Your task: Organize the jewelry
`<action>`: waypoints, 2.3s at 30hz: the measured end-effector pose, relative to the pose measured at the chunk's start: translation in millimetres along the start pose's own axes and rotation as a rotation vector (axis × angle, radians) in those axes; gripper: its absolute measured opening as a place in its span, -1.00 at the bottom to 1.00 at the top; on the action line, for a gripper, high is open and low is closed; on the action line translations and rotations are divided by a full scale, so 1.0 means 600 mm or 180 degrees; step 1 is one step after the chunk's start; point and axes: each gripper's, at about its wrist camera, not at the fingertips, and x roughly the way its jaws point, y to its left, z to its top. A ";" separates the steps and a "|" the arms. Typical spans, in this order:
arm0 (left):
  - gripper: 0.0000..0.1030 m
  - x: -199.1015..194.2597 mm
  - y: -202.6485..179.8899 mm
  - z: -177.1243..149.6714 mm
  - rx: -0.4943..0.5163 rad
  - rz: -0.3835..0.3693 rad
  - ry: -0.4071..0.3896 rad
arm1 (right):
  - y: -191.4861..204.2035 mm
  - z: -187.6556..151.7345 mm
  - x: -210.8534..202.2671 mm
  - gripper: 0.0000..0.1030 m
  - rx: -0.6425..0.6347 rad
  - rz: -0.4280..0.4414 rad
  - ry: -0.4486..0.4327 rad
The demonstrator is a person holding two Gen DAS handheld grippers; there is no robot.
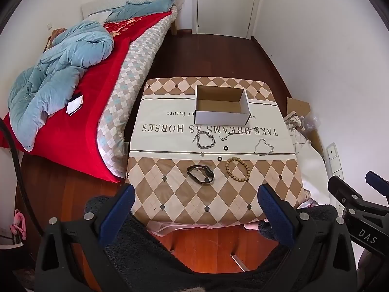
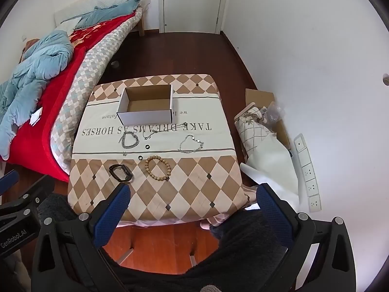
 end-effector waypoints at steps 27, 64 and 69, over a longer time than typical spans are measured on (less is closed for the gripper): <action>0.99 -0.017 -0.005 0.007 0.0022 0.0001 -0.0040 | -0.003 0.005 -0.007 1.00 0.0009 0.0016 -0.0025; 0.99 -0.019 -0.004 0.010 0.0018 0.0001 -0.0060 | -0.005 0.001 -0.012 1.00 0.0002 0.0021 -0.0067; 0.99 -0.026 -0.007 0.017 0.0019 0.0002 -0.0089 | -0.007 0.003 -0.017 1.00 -0.0005 0.0032 -0.0081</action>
